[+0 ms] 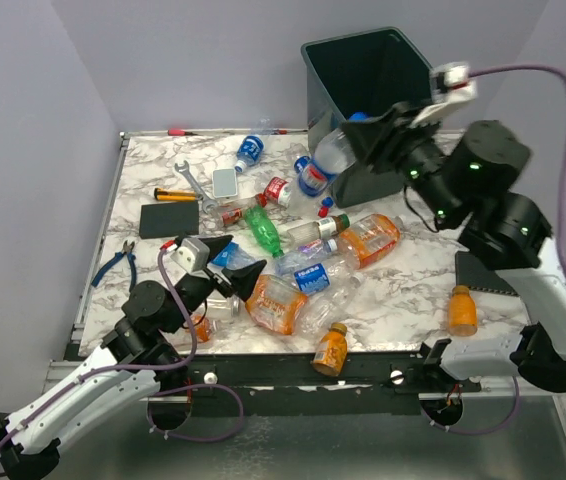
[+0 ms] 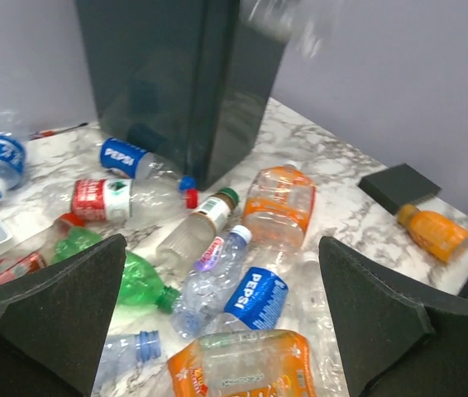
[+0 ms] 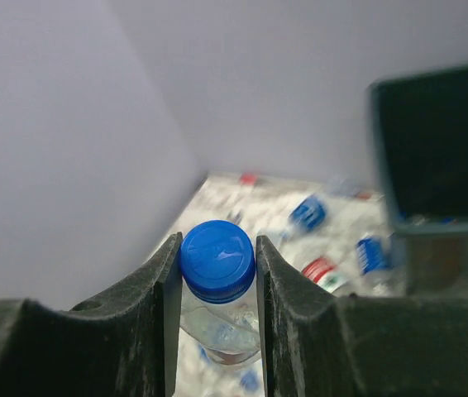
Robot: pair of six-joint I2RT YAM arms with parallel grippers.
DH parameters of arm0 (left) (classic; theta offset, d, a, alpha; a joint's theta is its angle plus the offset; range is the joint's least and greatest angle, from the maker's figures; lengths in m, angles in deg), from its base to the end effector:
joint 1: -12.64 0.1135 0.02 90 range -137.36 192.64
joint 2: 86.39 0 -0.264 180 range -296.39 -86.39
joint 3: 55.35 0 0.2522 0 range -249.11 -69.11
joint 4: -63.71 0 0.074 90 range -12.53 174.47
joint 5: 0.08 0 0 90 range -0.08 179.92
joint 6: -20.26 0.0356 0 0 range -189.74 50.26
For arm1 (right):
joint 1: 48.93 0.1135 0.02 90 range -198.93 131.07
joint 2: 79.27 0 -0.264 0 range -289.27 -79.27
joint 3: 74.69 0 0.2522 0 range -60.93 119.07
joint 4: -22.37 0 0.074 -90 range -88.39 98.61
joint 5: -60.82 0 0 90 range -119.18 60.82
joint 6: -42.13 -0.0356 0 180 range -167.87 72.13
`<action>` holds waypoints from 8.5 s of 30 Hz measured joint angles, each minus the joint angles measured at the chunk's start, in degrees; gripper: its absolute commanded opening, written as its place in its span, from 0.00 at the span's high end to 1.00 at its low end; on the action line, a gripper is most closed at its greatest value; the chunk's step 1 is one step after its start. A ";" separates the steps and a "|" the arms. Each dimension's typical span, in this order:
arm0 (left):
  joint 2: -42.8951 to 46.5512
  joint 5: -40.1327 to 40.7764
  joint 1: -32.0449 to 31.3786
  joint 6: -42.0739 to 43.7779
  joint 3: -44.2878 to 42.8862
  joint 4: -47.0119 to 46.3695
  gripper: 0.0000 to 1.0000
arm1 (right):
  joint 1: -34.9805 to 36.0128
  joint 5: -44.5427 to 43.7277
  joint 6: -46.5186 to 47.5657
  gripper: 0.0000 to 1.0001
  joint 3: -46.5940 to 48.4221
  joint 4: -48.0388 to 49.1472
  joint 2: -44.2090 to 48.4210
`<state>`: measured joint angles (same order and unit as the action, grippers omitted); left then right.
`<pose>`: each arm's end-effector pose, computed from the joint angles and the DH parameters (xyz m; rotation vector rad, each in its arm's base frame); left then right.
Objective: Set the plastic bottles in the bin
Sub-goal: Place the plastic bottle in the trash bin, then pick up the plastic bottle at the center of the board, then place the plastic bottle in the trash bin.
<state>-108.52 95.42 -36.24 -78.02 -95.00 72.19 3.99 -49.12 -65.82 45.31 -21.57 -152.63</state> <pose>0.0841 -0.0912 0.3061 0.4279 1.3926 -0.7539 0.1453 0.1721 0.5549 -0.1926 1.5586 0.7175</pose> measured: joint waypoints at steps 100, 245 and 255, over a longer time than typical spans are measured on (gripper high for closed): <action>-60.28 10.82 -26.49 -4.46 -33.38 28.48 0.13 | -15.17 -4.33 -43.85 0.22 -81.72 -7.04 56.74; 2.23 26.91 -22.86 1.66 -1.38 4.74 0.01 | -24.09 -18.29 14.29 0.99 -0.35 31.71 -9.03; 2.32 28.30 -22.84 1.64 -1.38 5.53 0.01 | -31.63 -22.05 16.79 0.99 9.62 37.81 -27.23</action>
<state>-106.20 123.72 -59.08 -76.38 -96.38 77.72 -27.63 -71.18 -49.04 54.93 16.24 -179.86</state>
